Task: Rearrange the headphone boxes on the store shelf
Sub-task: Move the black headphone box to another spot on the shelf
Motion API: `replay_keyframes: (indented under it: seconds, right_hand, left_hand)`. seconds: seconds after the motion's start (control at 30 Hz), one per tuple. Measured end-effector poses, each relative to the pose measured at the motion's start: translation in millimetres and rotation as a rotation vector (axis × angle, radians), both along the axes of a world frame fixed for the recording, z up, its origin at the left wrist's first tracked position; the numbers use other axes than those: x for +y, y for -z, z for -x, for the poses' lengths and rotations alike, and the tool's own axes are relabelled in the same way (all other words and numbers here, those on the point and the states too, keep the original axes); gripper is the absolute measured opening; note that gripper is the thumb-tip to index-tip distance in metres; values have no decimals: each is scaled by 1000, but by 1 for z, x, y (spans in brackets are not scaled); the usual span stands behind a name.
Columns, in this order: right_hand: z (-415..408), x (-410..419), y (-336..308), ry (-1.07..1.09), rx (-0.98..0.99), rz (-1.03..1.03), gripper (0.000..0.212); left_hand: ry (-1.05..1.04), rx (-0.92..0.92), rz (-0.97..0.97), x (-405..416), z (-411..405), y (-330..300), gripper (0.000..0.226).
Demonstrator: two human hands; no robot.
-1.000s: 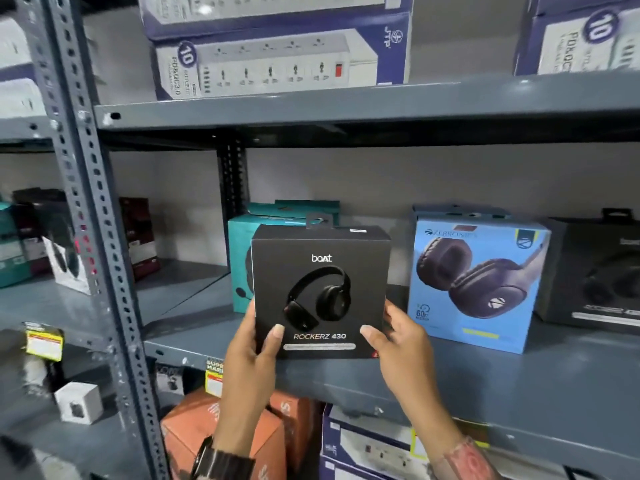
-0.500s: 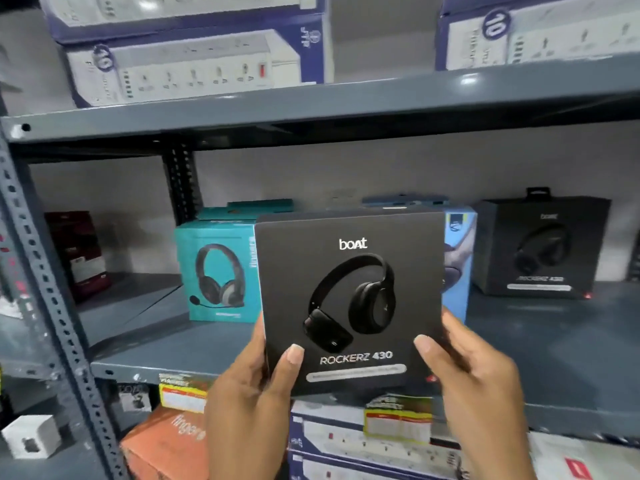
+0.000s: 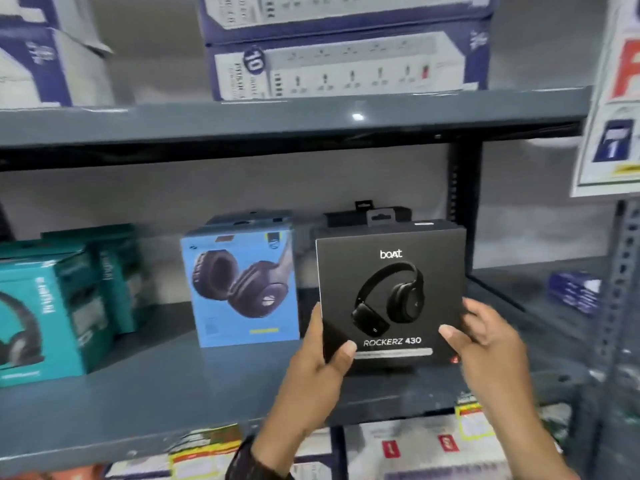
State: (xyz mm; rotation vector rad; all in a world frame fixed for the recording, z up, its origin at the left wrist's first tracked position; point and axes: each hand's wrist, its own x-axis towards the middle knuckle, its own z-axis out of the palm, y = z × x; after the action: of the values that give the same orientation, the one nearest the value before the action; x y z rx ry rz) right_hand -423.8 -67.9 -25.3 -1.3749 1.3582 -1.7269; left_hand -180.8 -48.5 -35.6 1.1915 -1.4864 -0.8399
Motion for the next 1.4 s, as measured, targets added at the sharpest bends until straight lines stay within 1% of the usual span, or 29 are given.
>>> replay_keyframes:
  seconds: [0.07, 0.13, 0.23, 0.3, 0.37, 0.47, 0.5, 0.53, 0.57, 0.6, 0.63, 0.67, 0.73, 0.77, 0.8, 0.83, 0.9, 0.93, 1.03, 1.07, 1.1, 1.17, 1.2, 1.23, 1.33, 1.37, 1.4]
  right_hand:
    - [19, -32, 3, -10, 44, -11, 70]
    - [31, -58, 2, -30, 69, -19, 61]
    - [36, -92, 1, -53, 135, -50, 55]
    - [37, -112, 2, -58, 208, -71, 51]
    - [35, -125, 0, -58, 255, -58, 47]
    - [33, -144, 0, -133, 249, -73, 44]
    - [36, -155, 3, -173, 245, -79, 45]
    - [38, -159, 1, -220, 226, -88, 43]
    - [42, -165, 0, -270, 166, -104, 41]
    - [45, -171, -3, -317, 80, -134, 52]
    - [49, -177, -5, -369, 2, -179, 72]
    - [52, -182, -8, -425, -57, -234, 89]
    - [56, -197, -10, -578, -134, -304, 110]
    - [56, -202, -12, -638, -171, -311, 116]
    - [54, -203, -14, -676, -191, -303, 117]
    - [51, -204, -15, -699, -188, -287, 108]
    - [44, -201, -21, -707, -187, -254, 78]
    - [41, -203, -21, -710, -204, -253, 70]
    - [35, -209, -19, -658, -258, -278, 60]
    - [33, -211, -18, -631, -245, -282, 53]
    - [32, -212, -17, -611, -225, -279, 48]
    - [30, -211, -17, -592, -191, -257, 50]
    - [29, -210, -18, -586, -184, -250, 52]
    - [28, -208, -19, -586, -180, -244, 52]
    - [31, -200, -22, -589, -156, -229, 44]
    - [32, -197, -24, -592, -146, -234, 44]
    - [34, -195, -24, -598, -144, -239, 46]
  left_hand:
    - [38, -3, -40, -29, 12, 2, 85]
    - [46, 28, -64, -50, 22, 1, 83]
    - [9, 87, -51, -71, 37, -6, 63]
    - [-11, 93, -74, -81, 45, -11, 58]
    - [-31, 69, -97, -89, 48, -15, 66]
    - [-77, 92, -136, -109, 46, -14, 100]
    - [-93, 145, -146, -119, 44, -11, 104]
    - [-103, 238, -167, -125, 42, -12, 104]
    - [-99, 352, -190, -130, 41, -13, 102]
    - [-107, 457, -198, -130, 42, -20, 93]
    - [-123, 512, -199, -129, 45, -28, 77]
    - [-98, 565, -195, -131, 47, -34, 69]
    - [-105, 579, -176, -132, 53, -44, 78]
    - [-114, 587, -172, -135, 55, -46, 81]
    - [-125, 604, -164, -138, 56, -47, 84]
    - [-129, 622, -178, -142, 57, -46, 88]
    - [-180, 640, -207, -151, 60, -44, 93]
    - [-200, 635, -217, -153, 62, -44, 94]
    - [-221, 705, -225, -163, 67, -42, 94]
    - [-262, 710, -215, -169, 65, -37, 97]
    - [-317, 694, -205, -181, 61, -28, 107]
    - [-456, 658, -190, -217, 44, 0, 139]
    - [-512, 639, -214, -232, 37, 12, 147]
    - [-544, 627, -237, -243, 32, 20, 150]
    - [-536, 619, -274, -259, 24, 28, 157]
    - [-516, 608, -274, -250, 26, 23, 155]
    - [-466, 605, -266, -231, 33, 10, 144]
